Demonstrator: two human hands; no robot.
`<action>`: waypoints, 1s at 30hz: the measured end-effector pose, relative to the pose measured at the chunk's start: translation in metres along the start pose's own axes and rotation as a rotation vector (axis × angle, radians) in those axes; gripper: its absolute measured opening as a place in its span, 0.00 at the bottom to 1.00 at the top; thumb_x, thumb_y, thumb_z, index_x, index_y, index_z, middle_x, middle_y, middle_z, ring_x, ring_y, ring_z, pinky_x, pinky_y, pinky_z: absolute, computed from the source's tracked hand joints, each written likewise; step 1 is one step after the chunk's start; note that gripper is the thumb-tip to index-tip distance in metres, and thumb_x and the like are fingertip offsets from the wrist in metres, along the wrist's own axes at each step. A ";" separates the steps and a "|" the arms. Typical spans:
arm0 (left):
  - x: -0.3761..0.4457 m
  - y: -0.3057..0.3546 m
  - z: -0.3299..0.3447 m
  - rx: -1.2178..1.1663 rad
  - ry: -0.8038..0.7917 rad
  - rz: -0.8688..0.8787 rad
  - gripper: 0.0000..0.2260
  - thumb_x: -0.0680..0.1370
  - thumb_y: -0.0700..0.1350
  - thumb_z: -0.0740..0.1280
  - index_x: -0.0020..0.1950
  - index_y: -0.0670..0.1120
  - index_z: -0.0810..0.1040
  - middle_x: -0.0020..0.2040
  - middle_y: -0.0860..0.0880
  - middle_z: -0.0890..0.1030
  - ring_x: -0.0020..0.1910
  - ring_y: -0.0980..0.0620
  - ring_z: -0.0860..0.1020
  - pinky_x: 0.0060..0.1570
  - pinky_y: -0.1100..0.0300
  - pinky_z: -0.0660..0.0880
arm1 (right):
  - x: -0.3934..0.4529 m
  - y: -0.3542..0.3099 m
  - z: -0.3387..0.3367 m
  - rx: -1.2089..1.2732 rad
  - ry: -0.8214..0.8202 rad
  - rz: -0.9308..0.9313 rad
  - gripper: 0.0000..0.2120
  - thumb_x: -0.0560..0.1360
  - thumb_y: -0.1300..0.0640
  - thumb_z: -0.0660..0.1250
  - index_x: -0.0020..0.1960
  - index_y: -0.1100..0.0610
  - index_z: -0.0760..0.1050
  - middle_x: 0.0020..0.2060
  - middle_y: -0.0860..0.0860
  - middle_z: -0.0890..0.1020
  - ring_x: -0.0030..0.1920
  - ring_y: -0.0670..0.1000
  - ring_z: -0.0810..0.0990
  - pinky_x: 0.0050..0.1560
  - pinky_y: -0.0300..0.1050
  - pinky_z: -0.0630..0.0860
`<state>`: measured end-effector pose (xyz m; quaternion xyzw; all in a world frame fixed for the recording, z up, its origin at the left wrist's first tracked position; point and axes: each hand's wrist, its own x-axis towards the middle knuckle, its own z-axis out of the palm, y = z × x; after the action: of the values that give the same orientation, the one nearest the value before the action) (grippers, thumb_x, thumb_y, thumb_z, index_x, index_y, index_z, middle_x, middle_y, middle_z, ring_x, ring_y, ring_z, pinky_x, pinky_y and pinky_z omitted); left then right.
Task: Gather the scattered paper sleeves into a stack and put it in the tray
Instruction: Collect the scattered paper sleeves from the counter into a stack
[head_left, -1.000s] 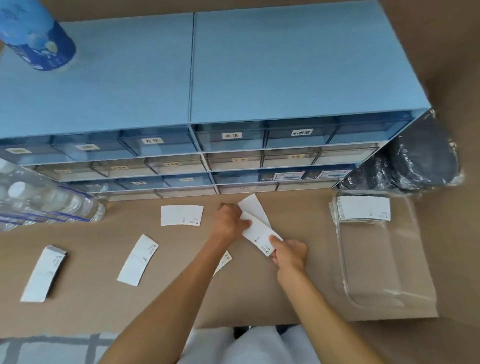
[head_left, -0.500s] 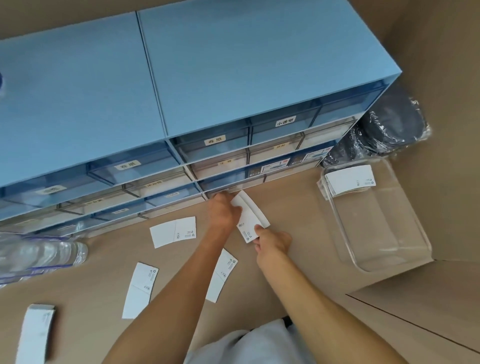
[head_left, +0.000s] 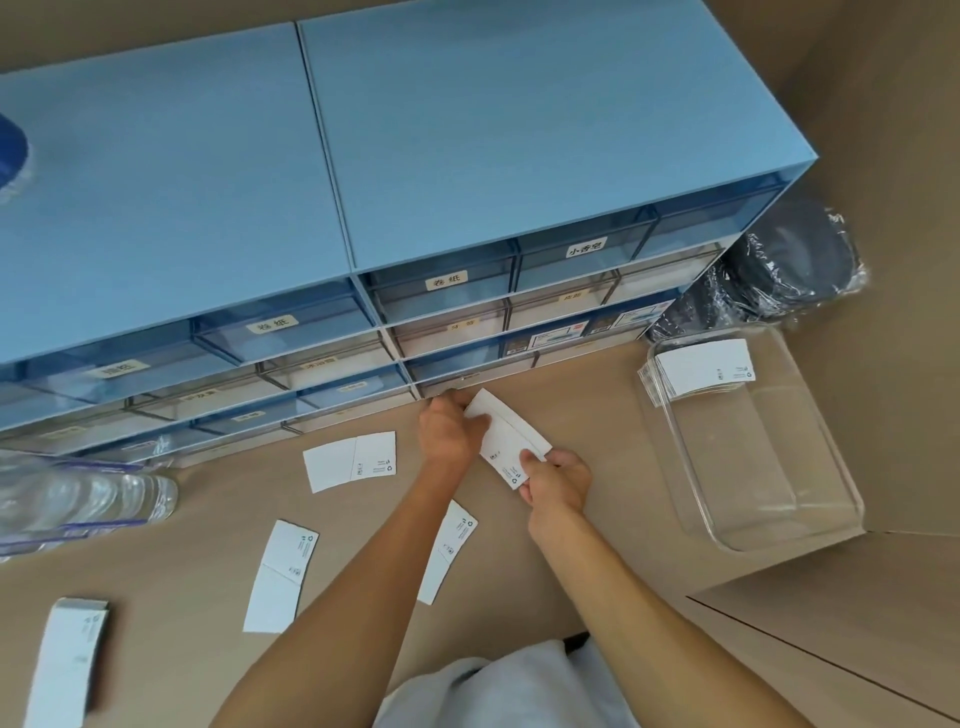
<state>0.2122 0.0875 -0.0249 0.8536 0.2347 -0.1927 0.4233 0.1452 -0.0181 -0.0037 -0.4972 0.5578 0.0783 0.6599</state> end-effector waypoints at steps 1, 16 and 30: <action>-0.002 -0.002 -0.003 -0.040 0.004 -0.009 0.13 0.74 0.39 0.74 0.59 0.44 0.82 0.56 0.45 0.83 0.54 0.46 0.80 0.52 0.57 0.80 | 0.001 0.000 -0.002 -0.033 -0.021 -0.035 0.07 0.74 0.68 0.70 0.50 0.60 0.75 0.38 0.53 0.81 0.34 0.47 0.79 0.30 0.38 0.74; -0.114 -0.098 -0.026 -0.534 0.416 -0.366 0.07 0.75 0.43 0.74 0.44 0.44 0.76 0.36 0.51 0.77 0.35 0.53 0.77 0.31 0.63 0.69 | 0.002 0.011 0.010 -0.835 -0.579 -0.517 0.09 0.70 0.65 0.73 0.40 0.55 0.74 0.35 0.51 0.78 0.37 0.54 0.78 0.40 0.50 0.77; -0.156 -0.124 0.004 -0.480 0.583 -0.643 0.10 0.74 0.48 0.73 0.41 0.45 0.74 0.42 0.46 0.81 0.41 0.46 0.78 0.40 0.57 0.71 | -0.006 0.040 0.018 -1.354 -0.669 -0.771 0.05 0.70 0.60 0.70 0.42 0.58 0.75 0.45 0.58 0.83 0.47 0.59 0.81 0.42 0.43 0.72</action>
<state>0.0143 0.1133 -0.0229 0.6349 0.6324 -0.0075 0.4437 0.1284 0.0179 -0.0233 -0.8910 -0.0425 0.3080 0.3308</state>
